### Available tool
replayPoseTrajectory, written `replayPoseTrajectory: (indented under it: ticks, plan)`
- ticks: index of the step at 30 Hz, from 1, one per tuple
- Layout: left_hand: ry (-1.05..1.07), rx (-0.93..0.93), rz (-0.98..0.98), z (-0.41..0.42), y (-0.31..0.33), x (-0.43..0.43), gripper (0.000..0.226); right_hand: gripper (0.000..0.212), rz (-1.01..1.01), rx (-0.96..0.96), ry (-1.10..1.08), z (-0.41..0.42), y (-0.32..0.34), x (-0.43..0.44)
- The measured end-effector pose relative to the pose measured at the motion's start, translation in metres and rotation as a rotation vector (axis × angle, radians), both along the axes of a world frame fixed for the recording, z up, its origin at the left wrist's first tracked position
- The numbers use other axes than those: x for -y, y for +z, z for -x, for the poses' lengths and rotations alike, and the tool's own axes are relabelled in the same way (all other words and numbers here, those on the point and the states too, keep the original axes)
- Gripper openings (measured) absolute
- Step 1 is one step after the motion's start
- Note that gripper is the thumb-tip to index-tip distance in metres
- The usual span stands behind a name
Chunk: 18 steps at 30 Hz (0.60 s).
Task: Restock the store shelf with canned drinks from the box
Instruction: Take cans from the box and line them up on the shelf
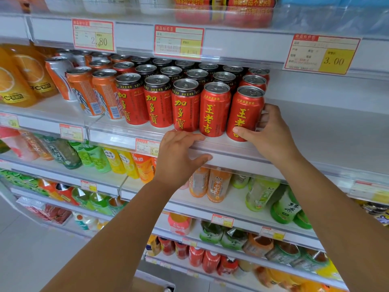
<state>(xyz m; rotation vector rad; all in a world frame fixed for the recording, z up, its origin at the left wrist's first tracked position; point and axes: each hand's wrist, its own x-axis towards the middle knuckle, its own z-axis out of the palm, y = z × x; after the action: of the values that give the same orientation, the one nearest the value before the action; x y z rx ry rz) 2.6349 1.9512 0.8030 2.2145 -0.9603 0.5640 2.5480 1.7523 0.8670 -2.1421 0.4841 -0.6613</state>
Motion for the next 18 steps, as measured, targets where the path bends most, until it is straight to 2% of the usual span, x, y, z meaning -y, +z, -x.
replayPoseTrajectory:
  ticks: [1, 3, 5, 6, 8, 9, 11, 14, 16, 18]
  plan:
    - [-0.026, -0.030, 0.024, 0.000, 0.002, -0.002, 0.047, 0.069, 0.007, 0.069, -0.036, 0.003, -0.002, -0.002]
    - [-0.067, -0.084, 0.124, 0.004, 0.003, -0.009, 0.047, 0.053, 0.036, 0.334, -0.127, 0.014, -0.007, -0.011]
    - [-0.081, -0.048, 0.222, 0.014, 0.001, -0.023, 0.042, 0.035, 0.059, 0.597, -0.146, 0.030, -0.015, -0.028]
    - [-0.086, -0.025, 0.241, 0.021, -0.005, -0.033, 0.038, 0.032, 0.074, 0.656, -0.099, 0.038, -0.023, -0.040]
    - [-0.090, -0.077, 0.236, 0.034, -0.030, -0.058, 0.031, 0.035, 0.086, 0.633, 0.071, 0.051, -0.046, -0.069]
    - [-0.078, -0.181, 0.222, 0.040, -0.045, -0.072, 0.030, 0.034, 0.072, 0.560, 0.165, 0.054, -0.061, -0.083]
    - [0.020, -0.508, 0.167, 0.051, -0.086, -0.104, 0.027, 0.024, 0.005, 0.329, 0.331, 0.058, -0.097, -0.113]
    - [0.277, -0.958, 0.033, 0.068, -0.162, -0.164, 0.031, 0.021, -0.125, -0.135, 0.467, 0.059, -0.164, -0.150]
    - [0.431, -1.134, -0.017, 0.086, -0.209, -0.204, 0.032, 0.023, -0.151, -0.410, 0.536, 0.056, -0.214, -0.168]
    - [0.551, -1.297, 0.031, 0.108, -0.251, -0.238, 0.023, 0.025, -0.152, -0.641, 0.593, 0.052, -0.264, -0.184]
